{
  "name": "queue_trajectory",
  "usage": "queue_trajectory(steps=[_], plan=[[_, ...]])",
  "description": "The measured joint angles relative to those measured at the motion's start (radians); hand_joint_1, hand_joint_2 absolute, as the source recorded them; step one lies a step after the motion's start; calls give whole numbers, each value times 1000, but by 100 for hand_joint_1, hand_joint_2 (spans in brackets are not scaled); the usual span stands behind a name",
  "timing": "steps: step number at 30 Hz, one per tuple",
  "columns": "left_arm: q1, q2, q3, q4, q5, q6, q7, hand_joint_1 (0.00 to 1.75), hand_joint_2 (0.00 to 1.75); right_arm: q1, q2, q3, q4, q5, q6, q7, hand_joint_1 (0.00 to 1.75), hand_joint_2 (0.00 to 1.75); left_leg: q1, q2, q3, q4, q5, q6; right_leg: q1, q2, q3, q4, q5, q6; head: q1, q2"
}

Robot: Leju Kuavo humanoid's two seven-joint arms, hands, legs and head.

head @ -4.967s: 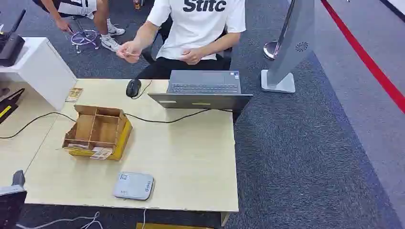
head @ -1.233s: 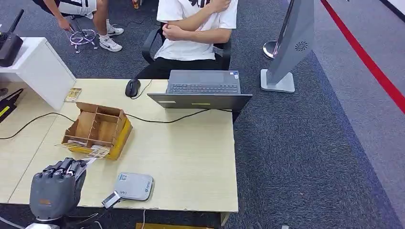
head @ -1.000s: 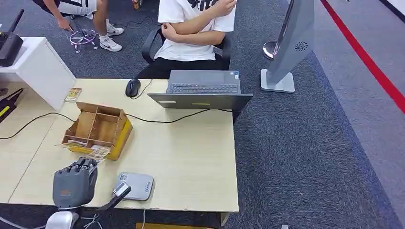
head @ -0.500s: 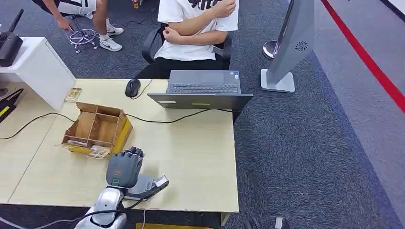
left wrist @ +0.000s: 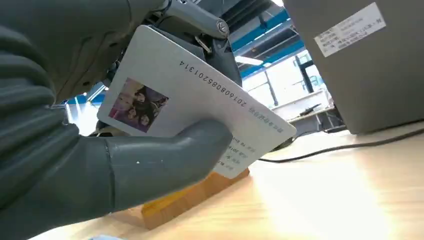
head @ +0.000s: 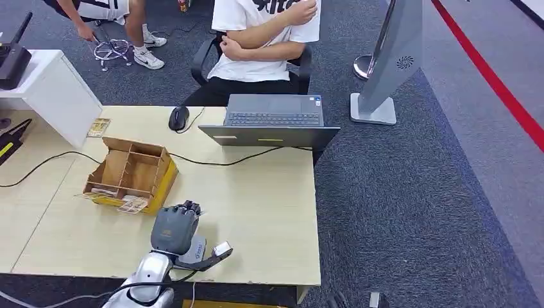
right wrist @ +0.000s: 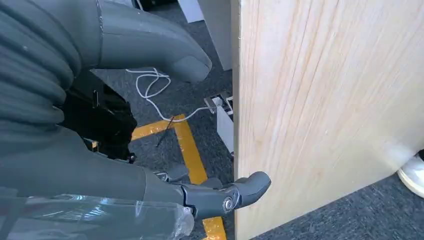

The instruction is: Pass the card to the sensor for recognition and then transmit it.

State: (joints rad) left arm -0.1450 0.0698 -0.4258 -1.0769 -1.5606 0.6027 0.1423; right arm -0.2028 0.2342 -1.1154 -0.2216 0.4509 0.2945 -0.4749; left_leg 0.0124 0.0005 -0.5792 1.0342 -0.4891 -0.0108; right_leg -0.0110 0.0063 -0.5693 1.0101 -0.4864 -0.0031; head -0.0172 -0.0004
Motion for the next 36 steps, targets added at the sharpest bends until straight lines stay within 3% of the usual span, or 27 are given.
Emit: queue_trajectory(steps=[3,6,8,11,17,24,27,32,36], plan=[[1,12,-53,-5,0,0,40,175,175,0,0,0,0,-11,2,-5,0,175,0,0,0,0,0,0,0,0,0,0,0,0,0,0],[6,53,-127,-65,0,-7,134,175,175,2,0,-1,0,-24,5,-11,0,175,0,0,0,0,0,0,0,0,0,0,0,0,0,0],[18,85,-159,-134,0,-30,145,175,175,5,0,-2,0,-35,7,-16,0,175,0,0,0,0,0,0,0,0,0,0,0,0,0,0],[50,135,-178,-268,0,-85,111,175,175,13,-3,-5,-1,-56,14,-28,0,175,1,0,0,0,0,0,0,0,0,0,-1,0,0,0],[48,236,-317,-415,0,-120,254,175,175,22,-7,-12,-2,-82,22,-40,0,175,1,0,0,0,0,0,1,0,-1,0,-1,0,0,0],[37,314,-402,-477,0,-124,319,175,175,26,-10,-24,-2,-95,22,-43,0,175,1,0,0,0,0,0,0,0,0,0,0,0,0,0],[46,329,-408,-498,0,-134,304,175,175,28,-11,-28,-2,-98,23,-44,0,175,1,0,-1,0,0,0,1,0,0,0,-1,0,0,0],[139,292,-342,-457,0,-120,103,175,175,32,-12,-30,-3,-101,23,-44,0,175,0,1,-1,0,-1,0,0,2,-1,0,-1,0,0,0],[161,260,-302,-372,0,-93,79,175,175,33,-12,-30,-3,-103,22,-43,0,175,0,1,-1,0,-1,0,0,1,-1,0,-1,0,0,0]])
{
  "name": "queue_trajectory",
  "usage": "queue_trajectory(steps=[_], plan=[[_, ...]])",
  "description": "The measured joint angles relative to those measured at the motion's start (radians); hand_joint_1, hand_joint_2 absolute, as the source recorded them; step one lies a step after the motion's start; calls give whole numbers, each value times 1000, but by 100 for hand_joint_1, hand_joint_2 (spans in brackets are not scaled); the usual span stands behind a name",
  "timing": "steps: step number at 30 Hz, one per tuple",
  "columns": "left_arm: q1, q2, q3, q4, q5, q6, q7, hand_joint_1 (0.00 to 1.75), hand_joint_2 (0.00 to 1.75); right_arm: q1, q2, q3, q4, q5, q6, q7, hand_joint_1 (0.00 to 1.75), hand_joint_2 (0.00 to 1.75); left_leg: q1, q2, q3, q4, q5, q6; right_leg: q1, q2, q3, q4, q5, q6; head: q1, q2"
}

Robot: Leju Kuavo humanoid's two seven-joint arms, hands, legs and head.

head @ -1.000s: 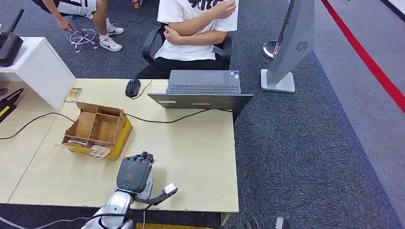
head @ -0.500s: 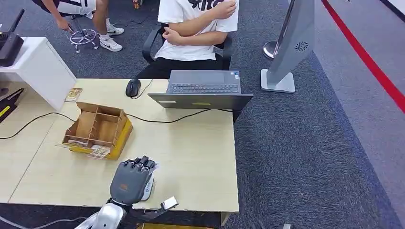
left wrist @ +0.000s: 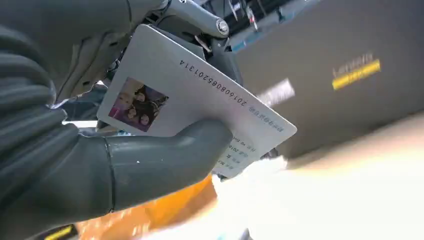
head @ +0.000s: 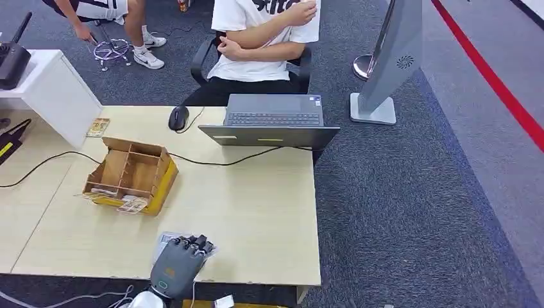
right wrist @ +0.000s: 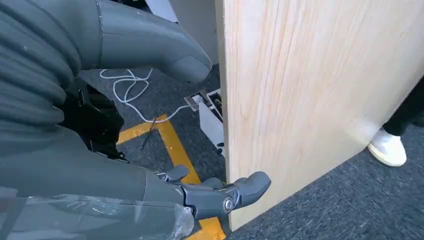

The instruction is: Pass the card to the sensor for recognition and then transmit it.

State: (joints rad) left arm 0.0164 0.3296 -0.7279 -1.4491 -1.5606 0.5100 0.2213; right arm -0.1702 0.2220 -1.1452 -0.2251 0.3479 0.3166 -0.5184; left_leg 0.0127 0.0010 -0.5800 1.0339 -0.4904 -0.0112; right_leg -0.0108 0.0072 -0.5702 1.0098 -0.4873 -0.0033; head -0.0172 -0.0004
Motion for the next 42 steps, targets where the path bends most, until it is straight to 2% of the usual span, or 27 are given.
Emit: queue_trajectory(steps=[4,13,24,26,30,32,35,37,42], plan=[[19,-9,1,57,0,-3,41,175,175,1,0,0,-1,-5,0,0,0,175,0,0,0,0,0,0,0,0,0,0,0,0,0,0],[34,-14,18,79,0,-3,42,175,175,2,0,0,-2,-10,0,0,0,175,0,0,0,0,0,0,0,0,0,0,0,0,0,0],[33,-11,21,84,0,5,71,175,175,2,-2,0,-2,-9,-1,0,0,175,0,0,1,0,0,0,0,-1,1,0,0,0,0,0],[26,-4,21,84,0,10,114,175,175,2,-2,0,-2,-9,-1,0,0,175,0,0,1,0,0,0,0,-1,1,0,0,0,0,0],[-32,50,-7,62,0,-1,281,175,175,2,-2,2,-2,5,-3,3,0,175,1,-1,1,0,1,-1,0,-1,1,0,0,0,0,0],[-76,87,-11,31,0,-17,314,175,175,0,-2,8,-2,15,-7,10,0,175,2,-1,1,0,2,-2,1,-2,1,1,1,-1,0,0],[-159,144,-10,-3,0,-38,330,175,175,-7,-2,24,-2,37,-11,26,0,175,2,-1,1,0,3,-3,1,-2,1,1,2,-2,0,0],[-202,170,13,-7,0,-36,302,175,175,-12,-2,36,-2,53,-20,37,0,175,2,-1,1,0,4,-2,1,-2,1,2,2,-3,0,0],[-250,164,183,6,0,-32,129,175,175,-24,-2,60,-1,67,-21,53,0,175,2,-1,1,0,4,-3,1,-1,0,1,2,-3,0,0]])
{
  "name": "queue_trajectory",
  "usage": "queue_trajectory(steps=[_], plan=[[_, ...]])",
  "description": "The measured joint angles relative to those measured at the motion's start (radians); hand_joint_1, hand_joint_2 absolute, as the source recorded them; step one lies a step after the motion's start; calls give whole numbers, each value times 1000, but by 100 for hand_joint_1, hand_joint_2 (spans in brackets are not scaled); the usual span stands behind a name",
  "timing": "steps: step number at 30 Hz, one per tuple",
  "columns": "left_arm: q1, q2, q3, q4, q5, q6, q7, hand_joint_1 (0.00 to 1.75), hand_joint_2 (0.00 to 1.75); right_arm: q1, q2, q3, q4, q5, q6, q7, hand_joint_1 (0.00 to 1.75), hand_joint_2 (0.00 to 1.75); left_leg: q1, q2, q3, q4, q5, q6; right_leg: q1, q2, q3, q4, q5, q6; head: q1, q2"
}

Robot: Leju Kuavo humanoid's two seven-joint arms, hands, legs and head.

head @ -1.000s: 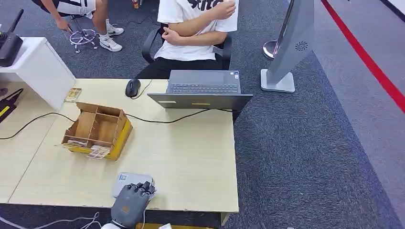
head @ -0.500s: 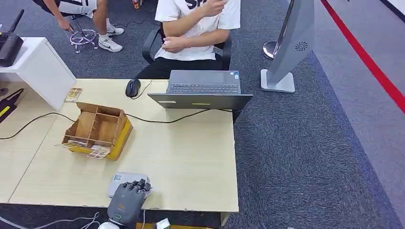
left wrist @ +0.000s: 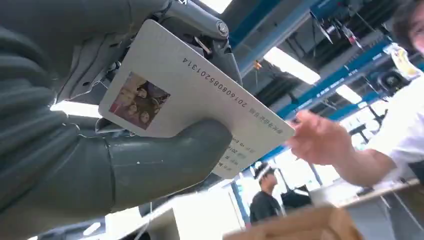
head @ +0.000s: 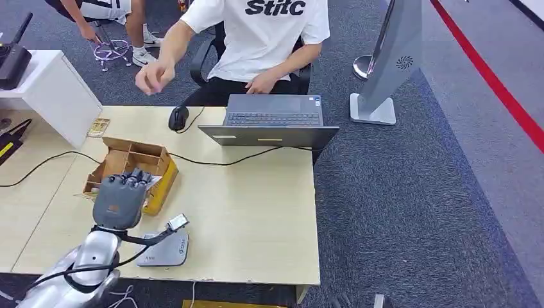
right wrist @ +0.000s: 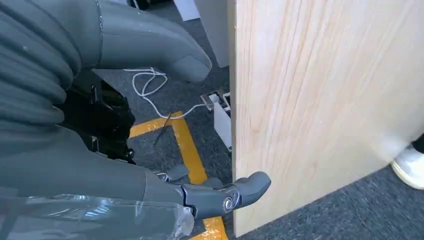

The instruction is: Pass the card to the sensor for recognition and then transmit it.

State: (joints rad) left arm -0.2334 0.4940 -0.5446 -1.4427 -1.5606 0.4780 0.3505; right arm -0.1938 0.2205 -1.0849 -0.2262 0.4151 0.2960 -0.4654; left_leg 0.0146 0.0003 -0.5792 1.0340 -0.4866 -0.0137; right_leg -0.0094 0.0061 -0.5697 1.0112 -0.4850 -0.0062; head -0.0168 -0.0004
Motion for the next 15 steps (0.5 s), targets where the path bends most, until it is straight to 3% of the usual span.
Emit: queue_trajectory(steps=[4,9,15], plan=[[-23,-13,114,22,0,3,-38,175,175,-6,0,15,0,4,0,2,0,175,0,0,0,0,0,0,0,0,0,0,0,0,0,0],[-31,-22,164,43,0,3,-33,175,175,-9,0,21,0,7,0,3,0,175,0,0,0,0,0,0,0,0,0,0,0,0,0,0],[-43,-39,233,102,0,19,-79,175,175,-10,4,28,0,10,0,7,0,175,0,0,0,0,0,0,0,0,0,0,0,0,0,0]])
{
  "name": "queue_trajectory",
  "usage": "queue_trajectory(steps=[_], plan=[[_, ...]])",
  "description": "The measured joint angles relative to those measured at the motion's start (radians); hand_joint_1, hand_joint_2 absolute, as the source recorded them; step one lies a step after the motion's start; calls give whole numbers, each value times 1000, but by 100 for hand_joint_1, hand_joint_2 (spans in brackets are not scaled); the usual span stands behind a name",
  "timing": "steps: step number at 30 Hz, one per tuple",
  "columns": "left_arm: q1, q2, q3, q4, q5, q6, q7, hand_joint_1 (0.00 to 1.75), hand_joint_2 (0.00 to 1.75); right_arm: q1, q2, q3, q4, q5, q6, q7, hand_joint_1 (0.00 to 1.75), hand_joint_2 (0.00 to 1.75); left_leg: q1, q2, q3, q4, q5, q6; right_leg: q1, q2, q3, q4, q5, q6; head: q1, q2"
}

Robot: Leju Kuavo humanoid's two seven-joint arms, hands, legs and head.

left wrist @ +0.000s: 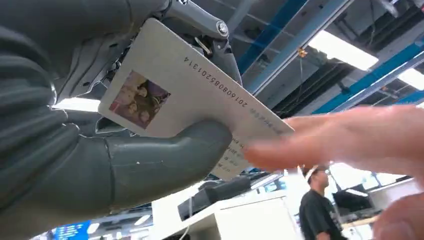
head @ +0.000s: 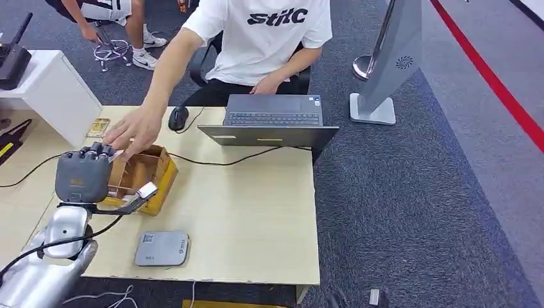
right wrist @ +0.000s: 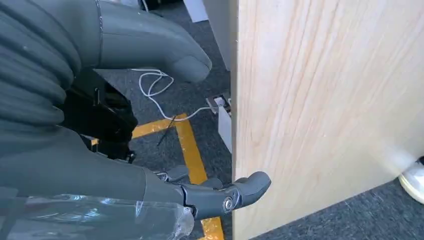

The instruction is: Pass the card to the sensor for recognition and then transmit it.

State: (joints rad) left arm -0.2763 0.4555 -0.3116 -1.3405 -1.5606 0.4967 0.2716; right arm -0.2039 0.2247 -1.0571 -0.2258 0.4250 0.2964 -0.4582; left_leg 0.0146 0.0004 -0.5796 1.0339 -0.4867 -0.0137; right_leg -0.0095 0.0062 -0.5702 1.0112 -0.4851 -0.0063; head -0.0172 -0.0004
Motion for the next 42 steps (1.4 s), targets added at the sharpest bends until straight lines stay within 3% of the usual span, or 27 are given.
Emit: queue_trajectory(steps=[7,8,9,17,30,42], plan=[[0,-13,37,43,0,16,-8,175,175,0,2,7,0,0,1,0,0,175,0,0,0,0,0,0,0,0,0,0,0,0,0,0],[1,-14,39,46,0,17,-10,51,175,0,2,8,0,0,1,0,0,175,0,0,0,0,0,0,0,0,0,0,0,0,0,0],[1,-16,41,49,0,17,-11,0,175,0,2,8,0,-2,1,0,0,175,0,0,0,0,0,0,0,0,0,0,0,0,0,0],[16,-27,59,53,0,34,-21,0,175,0,2,8,0,-6,2,-2,0,175,0,0,0,0,0,0,0,0,0,0,0,0,0,0],[221,-80,186,-206,0,50,-252,0,175,9,2,0,0,-46,9,-27,0,175,0,0,-1,0,-1,0,0,1,0,-1,0,0,0,0],[352,-116,238,-302,0,85,-322,0,175,17,0,-18,0,-59,17,-35,0,175,0,0,-1,0,-1,0,0,0,0,-1,0,0,0,0]])
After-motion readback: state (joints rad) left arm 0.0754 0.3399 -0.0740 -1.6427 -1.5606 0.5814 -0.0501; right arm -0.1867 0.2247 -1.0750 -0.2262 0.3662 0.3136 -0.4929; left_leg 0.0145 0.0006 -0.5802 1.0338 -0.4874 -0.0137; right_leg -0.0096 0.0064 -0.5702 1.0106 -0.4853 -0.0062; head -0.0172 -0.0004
